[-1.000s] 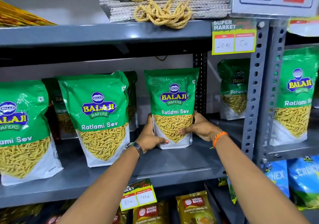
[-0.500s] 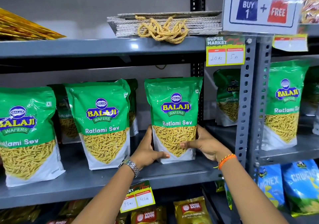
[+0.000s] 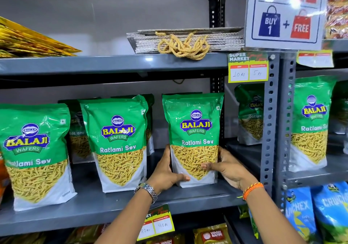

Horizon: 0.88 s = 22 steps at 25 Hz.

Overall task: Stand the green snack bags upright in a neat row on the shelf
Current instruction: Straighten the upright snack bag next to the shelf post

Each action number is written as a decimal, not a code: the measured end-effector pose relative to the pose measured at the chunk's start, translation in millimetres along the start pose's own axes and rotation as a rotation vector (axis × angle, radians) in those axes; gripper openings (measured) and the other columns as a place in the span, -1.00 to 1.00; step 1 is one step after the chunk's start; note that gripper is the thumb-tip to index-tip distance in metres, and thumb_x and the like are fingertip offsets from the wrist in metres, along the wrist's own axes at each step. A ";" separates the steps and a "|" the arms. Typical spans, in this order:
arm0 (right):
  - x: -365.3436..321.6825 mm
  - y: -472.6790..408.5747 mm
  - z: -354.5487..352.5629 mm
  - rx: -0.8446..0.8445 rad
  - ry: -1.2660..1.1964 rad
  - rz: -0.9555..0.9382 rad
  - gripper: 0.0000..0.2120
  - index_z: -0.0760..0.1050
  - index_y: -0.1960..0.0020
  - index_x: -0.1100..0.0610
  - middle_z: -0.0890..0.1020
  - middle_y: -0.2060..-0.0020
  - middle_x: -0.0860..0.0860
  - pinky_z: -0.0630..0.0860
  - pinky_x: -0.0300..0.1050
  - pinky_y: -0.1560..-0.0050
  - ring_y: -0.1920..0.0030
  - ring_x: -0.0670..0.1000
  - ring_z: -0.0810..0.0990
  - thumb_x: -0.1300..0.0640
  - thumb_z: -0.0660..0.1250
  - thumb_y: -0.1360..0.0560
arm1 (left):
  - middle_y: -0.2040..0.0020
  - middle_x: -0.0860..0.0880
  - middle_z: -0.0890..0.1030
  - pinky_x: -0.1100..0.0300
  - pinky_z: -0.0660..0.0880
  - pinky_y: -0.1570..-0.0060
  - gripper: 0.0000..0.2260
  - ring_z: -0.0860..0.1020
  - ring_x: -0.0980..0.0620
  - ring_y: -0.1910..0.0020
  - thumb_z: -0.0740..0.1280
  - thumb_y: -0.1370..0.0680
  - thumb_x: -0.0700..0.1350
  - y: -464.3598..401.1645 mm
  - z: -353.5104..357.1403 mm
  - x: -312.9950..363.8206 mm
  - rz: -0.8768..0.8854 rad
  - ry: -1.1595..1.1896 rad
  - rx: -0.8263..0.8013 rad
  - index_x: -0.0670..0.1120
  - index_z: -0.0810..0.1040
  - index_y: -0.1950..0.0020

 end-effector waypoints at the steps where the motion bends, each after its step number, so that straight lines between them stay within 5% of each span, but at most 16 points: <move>1: 3.1 2.2 0.0 0.009 -0.009 0.005 0.01 0.45 -0.35 0.16 0.70 -0.20 0.15 0.56 0.07 -0.29 -0.25 0.13 0.66 0.08 0.76 0.04 | -0.60 0.20 0.12 -0.07 0.20 -0.59 0.29 0.13 0.10 -0.60 0.70 -0.20 -0.03 1.5 1.9 -1.3 0.001 0.002 -0.001 0.11 -0.13 -0.67; 6: 22.7 13.1 2.3 0.025 -0.035 0.039 -0.03 0.47 -0.32 0.16 0.71 -0.17 0.15 0.56 0.08 -0.29 -0.24 0.14 0.67 0.10 0.77 0.03 | -0.63 0.20 0.10 -0.05 0.22 -0.58 0.33 0.16 0.10 -0.60 0.69 -0.12 0.08 12.5 10.2 -14.3 -0.020 -0.005 0.008 0.13 -0.12 -0.67; 11: 18.7 12.0 1.3 0.038 -0.022 0.039 -0.06 0.49 -0.31 0.15 0.72 -0.16 0.14 0.54 0.12 -0.32 -0.24 0.13 0.67 0.11 0.76 0.02 | -0.49 0.29 0.08 -0.04 0.21 -0.58 0.24 0.14 0.16 -0.55 0.69 -0.27 -0.12 9.5 9.3 -13.2 -0.010 -0.005 0.007 0.09 -0.14 -0.67; 22: 12.8 15.0 4.7 0.028 -0.041 0.044 0.02 0.46 -0.32 0.15 0.73 -0.14 0.14 0.62 -0.09 -0.12 -0.19 0.10 0.70 0.05 0.77 0.08 | -0.50 0.27 0.09 0.07 0.17 -0.57 0.21 0.12 0.17 -0.53 0.66 -0.32 -0.16 10.2 10.6 -9.6 -0.002 -0.018 0.017 0.09 -0.15 -0.67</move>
Point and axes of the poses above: each hand's wrist, its own y-axis away from the middle knuckle, its own z-axis out of the palm, x = y × z, the point moved 6 cm from there along -y, towards the middle knuckle
